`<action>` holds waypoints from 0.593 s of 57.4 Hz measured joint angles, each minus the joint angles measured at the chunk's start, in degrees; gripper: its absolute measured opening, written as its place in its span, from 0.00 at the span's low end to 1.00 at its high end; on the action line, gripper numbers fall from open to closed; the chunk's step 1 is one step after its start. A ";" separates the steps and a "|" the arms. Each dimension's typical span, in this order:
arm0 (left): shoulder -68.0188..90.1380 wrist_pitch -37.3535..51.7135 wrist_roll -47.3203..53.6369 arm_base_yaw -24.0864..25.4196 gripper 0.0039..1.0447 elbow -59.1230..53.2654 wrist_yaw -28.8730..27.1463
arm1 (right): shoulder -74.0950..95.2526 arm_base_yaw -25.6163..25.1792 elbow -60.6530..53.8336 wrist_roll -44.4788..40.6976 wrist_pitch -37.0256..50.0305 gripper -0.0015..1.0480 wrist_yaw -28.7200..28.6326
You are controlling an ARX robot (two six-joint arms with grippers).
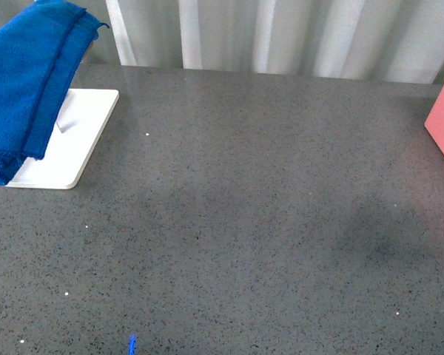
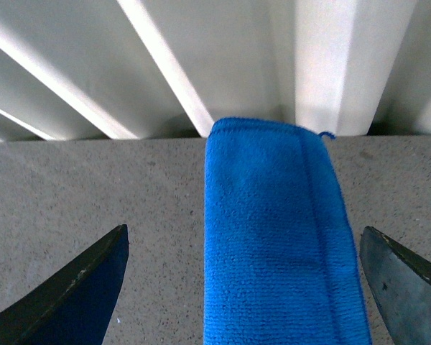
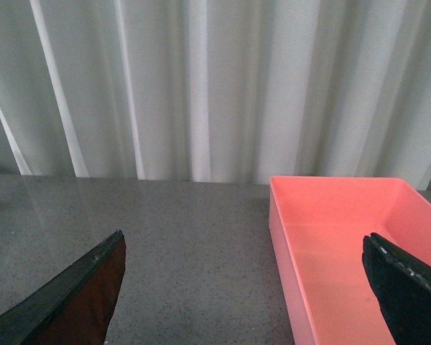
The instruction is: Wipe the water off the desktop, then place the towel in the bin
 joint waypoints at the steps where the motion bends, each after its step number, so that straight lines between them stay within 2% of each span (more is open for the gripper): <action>1: 0.50 -0.59 -0.13 0.31 0.94 0.35 0.13 | 0.00 0.00 0.00 0.00 0.00 0.93 0.00; 12: 4.17 -5.07 -3.13 1.70 0.94 1.44 2.93 | 0.00 0.00 0.00 0.00 0.00 0.93 0.00; 34: 4.70 -4.31 -3.04 1.64 0.94 -1.38 2.62 | 0.00 0.00 0.00 0.00 0.00 0.93 0.00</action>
